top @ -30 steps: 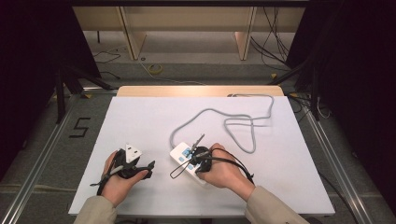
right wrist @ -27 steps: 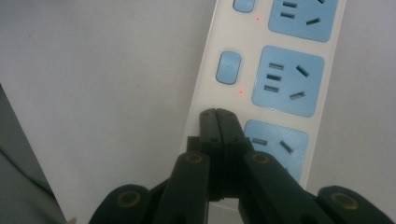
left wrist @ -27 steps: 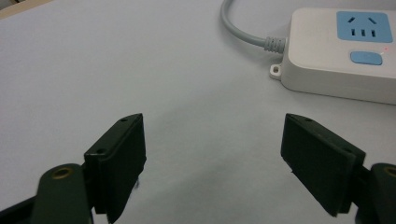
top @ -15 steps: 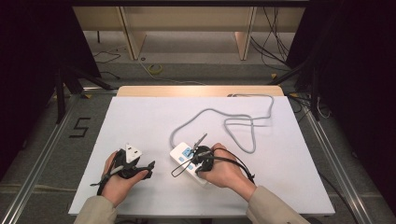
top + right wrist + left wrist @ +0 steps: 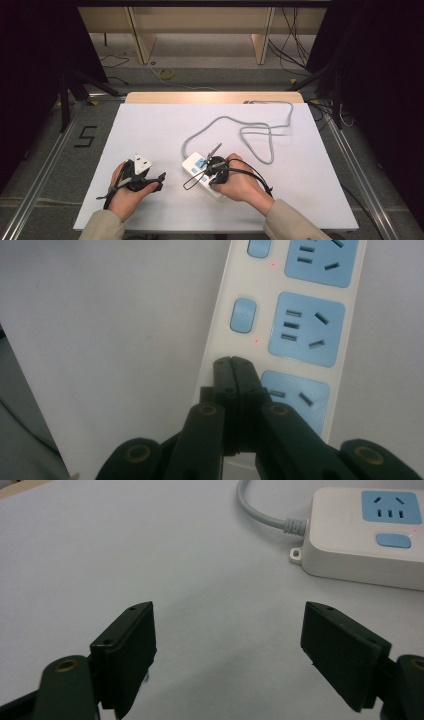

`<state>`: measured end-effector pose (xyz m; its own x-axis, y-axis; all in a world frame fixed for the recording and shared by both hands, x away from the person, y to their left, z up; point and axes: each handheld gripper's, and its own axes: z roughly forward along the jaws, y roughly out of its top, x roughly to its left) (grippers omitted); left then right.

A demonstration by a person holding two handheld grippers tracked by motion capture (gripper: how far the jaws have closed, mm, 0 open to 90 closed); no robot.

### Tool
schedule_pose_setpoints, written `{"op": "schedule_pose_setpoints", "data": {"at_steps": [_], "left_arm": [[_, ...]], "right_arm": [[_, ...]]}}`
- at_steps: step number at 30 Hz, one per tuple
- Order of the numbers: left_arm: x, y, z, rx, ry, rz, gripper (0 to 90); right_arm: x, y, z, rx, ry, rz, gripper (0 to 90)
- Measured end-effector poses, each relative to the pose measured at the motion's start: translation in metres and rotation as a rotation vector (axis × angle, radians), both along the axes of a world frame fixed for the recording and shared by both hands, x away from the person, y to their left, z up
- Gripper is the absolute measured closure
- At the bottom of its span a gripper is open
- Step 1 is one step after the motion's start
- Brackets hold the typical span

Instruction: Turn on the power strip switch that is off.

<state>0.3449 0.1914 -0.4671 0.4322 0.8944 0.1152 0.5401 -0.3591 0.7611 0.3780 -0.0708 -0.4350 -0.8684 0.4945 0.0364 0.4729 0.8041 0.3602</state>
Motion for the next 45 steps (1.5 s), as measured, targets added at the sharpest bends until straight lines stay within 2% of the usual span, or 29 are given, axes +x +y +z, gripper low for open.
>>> {"op": "schedule_pose_setpoints", "data": {"at_steps": [5, 9, 19, 30, 37, 45], "left_arm": [[0.0, 0.0, 0.0, -0.001, 0.0, 0.003, 22.1], [0.0, 0.0, 0.0, -0.002, 0.0, 0.004, 22.1], [0.0, 0.0, 0.0, -0.002, 0.001, 0.002, 22.2], [0.0, 0.0, -0.001, -0.001, 0.001, 0.001, 22.2], [0.0, 0.0, -0.001, 0.0, 0.001, 0.002, 22.2], [0.0, -0.001, -0.001, 0.003, 0.004, 0.0, 22.2]], "right_arm": [[0.0, -0.001, 0.0, 0.004, 0.001, 0.011, 90.0], [0.0, -0.002, 0.003, 0.036, -0.002, 0.015, 90.0], [-0.001, -0.011, 0.009, 0.045, -0.02, 0.013, 90.0], [-0.002, -0.025, 0.01, 0.056, -0.018, -0.004, 87.0], [-0.002, -0.038, 0.011, 0.064, -0.016, -0.026, 84.3], [-0.002, -0.065, 0.011, 0.091, -0.019, -0.06, 78.8]]}}
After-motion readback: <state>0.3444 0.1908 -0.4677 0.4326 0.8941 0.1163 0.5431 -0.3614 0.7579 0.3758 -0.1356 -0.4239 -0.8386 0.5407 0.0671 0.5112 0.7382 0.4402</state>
